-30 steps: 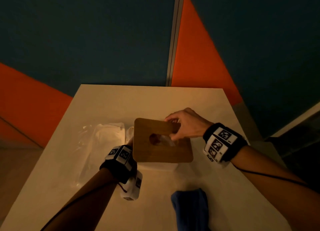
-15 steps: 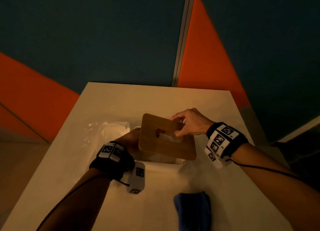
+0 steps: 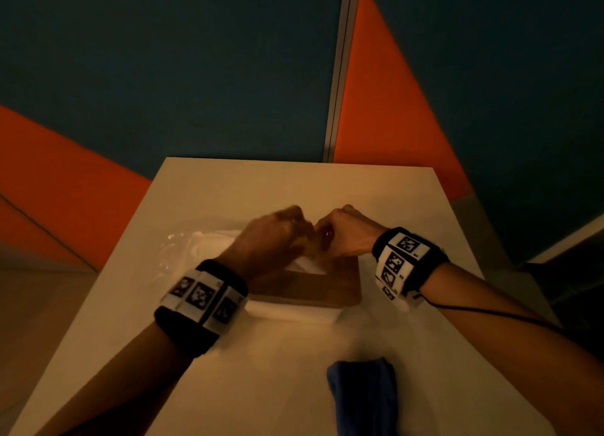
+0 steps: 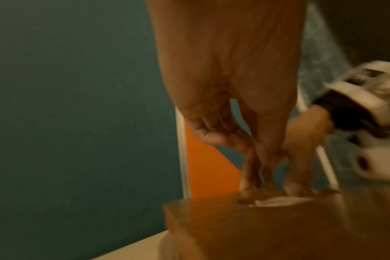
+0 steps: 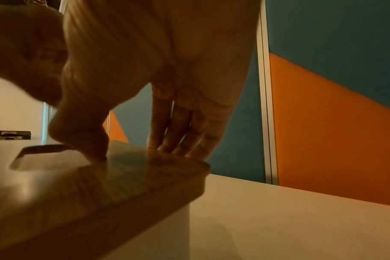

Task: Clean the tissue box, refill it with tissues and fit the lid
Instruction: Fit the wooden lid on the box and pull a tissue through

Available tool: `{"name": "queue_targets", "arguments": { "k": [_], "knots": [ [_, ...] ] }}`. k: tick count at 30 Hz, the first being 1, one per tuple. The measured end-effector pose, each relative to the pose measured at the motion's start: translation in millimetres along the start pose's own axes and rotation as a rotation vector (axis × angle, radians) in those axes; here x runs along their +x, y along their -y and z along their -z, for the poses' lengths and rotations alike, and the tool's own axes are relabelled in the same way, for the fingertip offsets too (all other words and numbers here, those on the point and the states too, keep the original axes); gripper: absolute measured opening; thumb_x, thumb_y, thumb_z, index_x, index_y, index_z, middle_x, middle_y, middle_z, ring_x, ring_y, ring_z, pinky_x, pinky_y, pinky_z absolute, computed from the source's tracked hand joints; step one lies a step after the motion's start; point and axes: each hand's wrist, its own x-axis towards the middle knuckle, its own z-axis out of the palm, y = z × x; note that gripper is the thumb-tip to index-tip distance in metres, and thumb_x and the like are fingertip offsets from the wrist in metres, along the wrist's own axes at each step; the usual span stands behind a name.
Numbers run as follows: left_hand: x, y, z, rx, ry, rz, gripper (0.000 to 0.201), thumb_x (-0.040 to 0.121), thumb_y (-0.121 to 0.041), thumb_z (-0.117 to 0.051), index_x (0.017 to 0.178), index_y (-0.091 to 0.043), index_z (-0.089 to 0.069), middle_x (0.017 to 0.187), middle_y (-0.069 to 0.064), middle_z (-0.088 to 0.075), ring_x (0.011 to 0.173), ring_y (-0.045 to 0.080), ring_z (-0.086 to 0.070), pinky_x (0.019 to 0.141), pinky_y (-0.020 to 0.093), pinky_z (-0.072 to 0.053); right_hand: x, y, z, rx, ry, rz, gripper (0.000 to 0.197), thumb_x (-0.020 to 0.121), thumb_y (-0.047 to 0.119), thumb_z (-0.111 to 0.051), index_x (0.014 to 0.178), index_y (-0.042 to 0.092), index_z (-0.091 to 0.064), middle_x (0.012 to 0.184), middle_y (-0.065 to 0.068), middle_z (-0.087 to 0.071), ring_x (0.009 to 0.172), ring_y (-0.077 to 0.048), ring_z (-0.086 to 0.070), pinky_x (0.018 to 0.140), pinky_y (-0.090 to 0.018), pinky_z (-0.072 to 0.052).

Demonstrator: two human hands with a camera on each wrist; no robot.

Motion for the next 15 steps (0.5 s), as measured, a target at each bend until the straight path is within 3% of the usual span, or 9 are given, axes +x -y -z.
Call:
{"name": "queue_targets", "arguments": {
  "k": [2, 4, 6, 8, 11, 13, 15],
  "knots": [
    [3.0, -6.6, -9.9, 0.153, 0.16, -0.096, 0.033, 0.087, -0.022, -0.059, 0.119, -0.023, -0.058, 0.121, 0.001, -0.055, 0.098, 0.022, -0.062, 0.081, 0.035, -0.053, 0.1, 1.2, -2.3, -0.021, 0.004, -0.001, 0.035, 0.072, 0.026, -0.078, 0.106, 0.02, -0.071, 0.092, 0.007, -0.063, 0.093, -0.011, -0.056, 0.078, -0.025, -0.043],
    [3.8, -8.3, -11.2, 0.218, 0.204, -0.112, 0.032, 0.086, -0.021, -0.061, 0.118, -0.019, -0.058, 0.123, 0.002, -0.055, 0.101, 0.023, -0.061, 0.081, 0.034, -0.052, 0.2, 1.2, -4.2, -0.047, -0.002, -0.005, 0.039, 0.07, 0.029, -0.079, 0.108, 0.021, -0.07, 0.09, 0.007, -0.059, 0.09, -0.012, -0.054, 0.077, -0.027, -0.044],
    [1.7, -11.3, -9.7, 0.227, 0.171, -0.175, 0.026, 0.085, -0.019, -0.062, 0.111, -0.021, -0.057, 0.119, 0.003, -0.058, 0.094, 0.024, -0.064, 0.075, 0.036, -0.054, 0.2, 1.0, -4.6, -0.053, -0.008, -0.013, 0.043, 0.068, 0.032, -0.081, 0.108, 0.021, -0.07, 0.094, 0.003, -0.063, 0.092, -0.016, -0.059, 0.079, -0.03, -0.05],
    [0.1, -11.8, -9.9, 0.23, 0.108, -0.259, 0.037, 0.081, -0.014, -0.065, 0.112, -0.028, -0.051, 0.112, 0.005, -0.063, 0.086, 0.027, -0.067, 0.068, 0.038, -0.056, -0.5, 2.6, -4.7, -0.06, -0.001, -0.013, 0.045, 0.067, 0.033, -0.081, 0.109, 0.021, -0.071, 0.102, -0.001, -0.069, 0.097, -0.019, -0.062, 0.085, -0.035, -0.054],
    [2.7, -12.7, -11.1, 0.355, 0.252, -0.174, 0.037, 0.089, -0.018, -0.055, 0.126, -0.02, -0.051, 0.125, 0.005, -0.058, 0.102, 0.03, -0.062, 0.079, 0.037, -0.049, -1.7, 6.8, -8.0, -0.076, 0.01, -0.007, 0.047, 0.065, 0.039, -0.082, 0.107, 0.021, -0.072, 0.106, -0.003, -0.071, 0.099, -0.021, -0.063, 0.089, -0.038, -0.054],
    [5.7, -12.4, -16.9, 0.424, 0.289, -0.183, 0.034, 0.092, -0.025, -0.049, 0.125, -0.015, -0.052, 0.122, 0.008, -0.061, 0.101, 0.031, -0.063, 0.079, 0.037, -0.048, -2.1, 9.5, -10.8, -0.09, 0.009, -0.005, 0.046, 0.064, 0.04, -0.082, 0.105, 0.021, -0.072, 0.104, -0.004, -0.072, 0.098, -0.021, -0.063, 0.09, -0.04, -0.054],
    [6.5, -10.9, -22.4, 0.465, 0.274, -0.224, 0.029, 0.095, -0.029, -0.045, 0.116, -0.013, -0.056, 0.111, 0.009, -0.066, 0.092, 0.03, -0.066, 0.071, 0.035, -0.046, -1.7, 10.8, -12.2, -0.09, 0.004, -0.007, 0.044, 0.063, 0.039, -0.082, 0.103, 0.022, -0.072, 0.101, -0.003, -0.072, 0.097, -0.021, -0.063, 0.089, -0.04, -0.054]
  ]
}}
